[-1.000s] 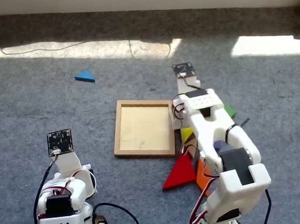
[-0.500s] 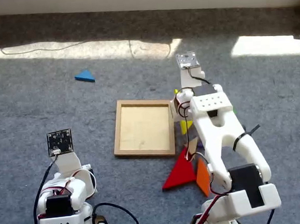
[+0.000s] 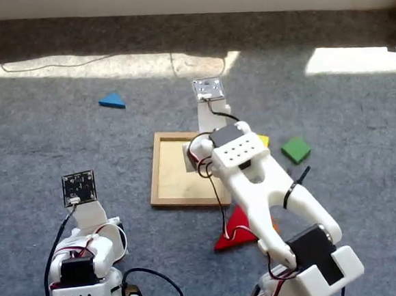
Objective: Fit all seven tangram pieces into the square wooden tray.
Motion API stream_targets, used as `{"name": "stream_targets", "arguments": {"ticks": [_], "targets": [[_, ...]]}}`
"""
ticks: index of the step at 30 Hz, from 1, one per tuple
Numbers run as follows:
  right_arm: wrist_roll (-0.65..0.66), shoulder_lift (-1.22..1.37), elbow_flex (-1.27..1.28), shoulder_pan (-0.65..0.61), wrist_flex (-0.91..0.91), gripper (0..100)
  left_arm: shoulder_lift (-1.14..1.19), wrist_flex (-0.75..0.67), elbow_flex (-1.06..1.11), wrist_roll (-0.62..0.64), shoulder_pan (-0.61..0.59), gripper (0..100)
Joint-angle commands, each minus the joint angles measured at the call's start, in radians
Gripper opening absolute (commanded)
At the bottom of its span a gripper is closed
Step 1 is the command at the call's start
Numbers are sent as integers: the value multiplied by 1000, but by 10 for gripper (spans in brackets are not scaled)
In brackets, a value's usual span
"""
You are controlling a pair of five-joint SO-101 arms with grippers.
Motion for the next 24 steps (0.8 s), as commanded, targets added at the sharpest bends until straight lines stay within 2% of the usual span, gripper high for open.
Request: {"name": "stream_targets", "arguments": {"ticks": [1, 3, 6, 12, 16, 18, 22, 24], "targets": [[-46, -58, -31, -38, 2, 177, -16, 5, 19, -8, 15, 5], [-41, -64, -31, -33, 2, 177, -16, 5, 19, -8, 15, 5], [-9, -56, -64, 50, 7, 180, -16, 5, 19, -8, 15, 5], [350, -56, -113, 259, 10, 182, -16, 5, 19, -8, 15, 5], [506, -50, -113, 328, 10, 191, -16, 5, 19, -8, 15, 5], [534, -27, -113, 338, 12, 245, -16, 5, 19, -8, 15, 5], [542, 73, -180, 354, 84, 421, -16, 5, 19, -8, 15, 5], [543, 148, -257, 361, 139, 443, -16, 5, 19, -8, 15, 5]]}}
